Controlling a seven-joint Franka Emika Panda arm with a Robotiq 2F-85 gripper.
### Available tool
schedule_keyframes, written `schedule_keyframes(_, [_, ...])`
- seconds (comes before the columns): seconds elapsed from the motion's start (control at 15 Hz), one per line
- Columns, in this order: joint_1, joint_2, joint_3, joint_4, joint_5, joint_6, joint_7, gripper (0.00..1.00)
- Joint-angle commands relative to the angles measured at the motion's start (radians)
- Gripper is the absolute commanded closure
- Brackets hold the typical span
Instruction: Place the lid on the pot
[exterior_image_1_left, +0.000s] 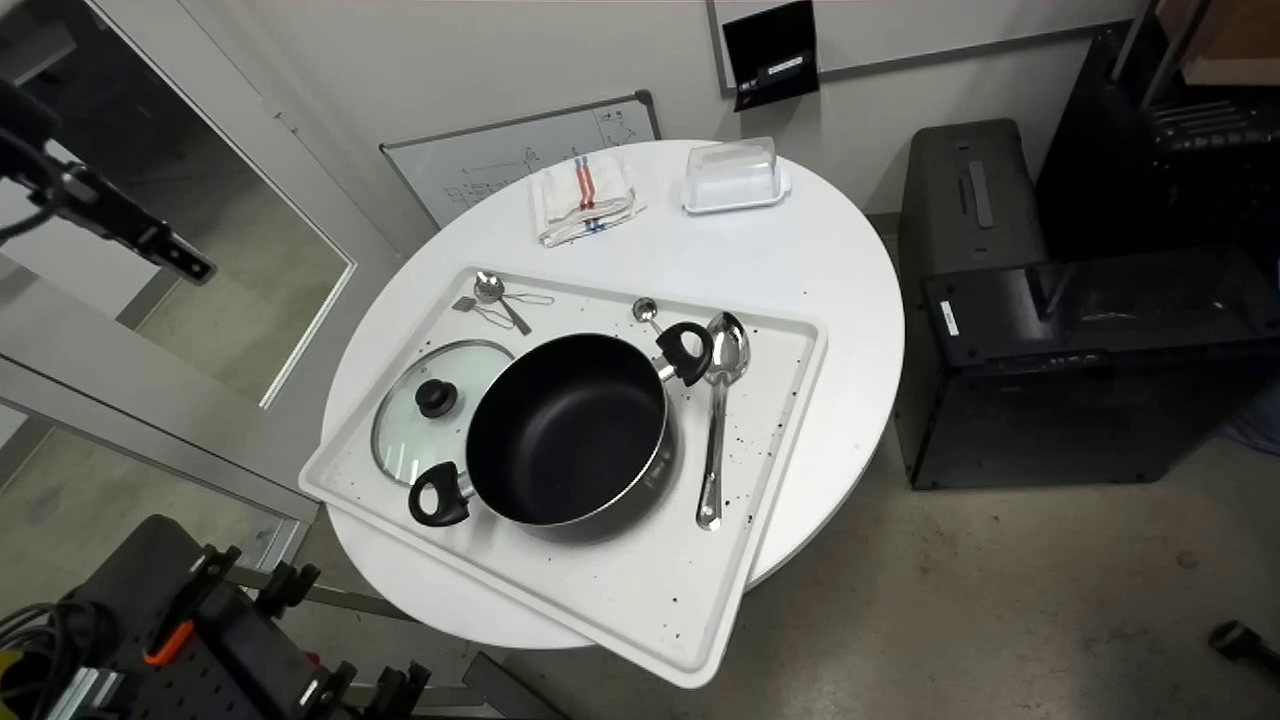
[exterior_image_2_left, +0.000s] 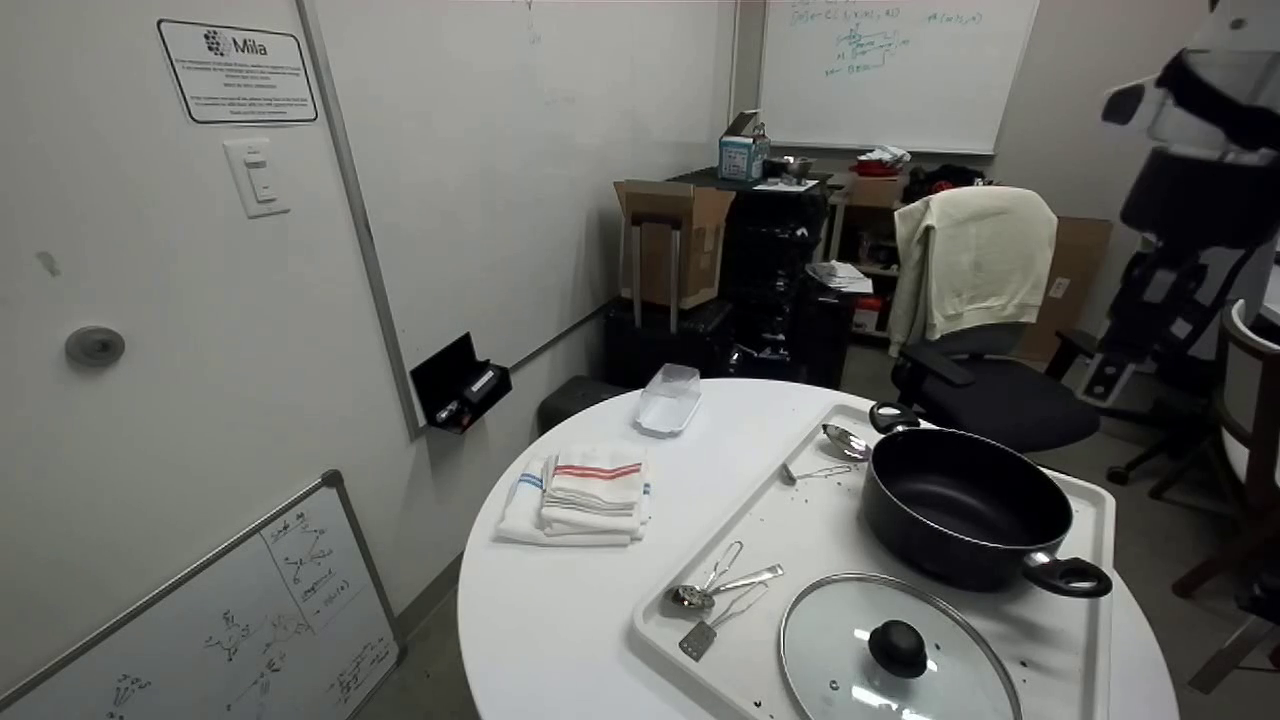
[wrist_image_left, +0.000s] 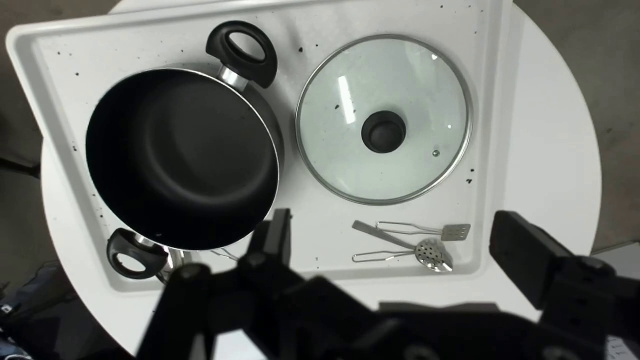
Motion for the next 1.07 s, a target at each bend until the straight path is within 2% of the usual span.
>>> schedule_keyframes(0.0, [-0.009,0.197,0.002,0.113,-0.082,0.037,0.074,0.0])
schedule_keyframes(0.6, [0.072,0.537,-0.095,0.297,-0.145,0.09,0.1,0.0])
schedule_keyframes(1.0, [0.176,0.69,-0.198,0.331,-0.215,0.216,0.145,0.0])
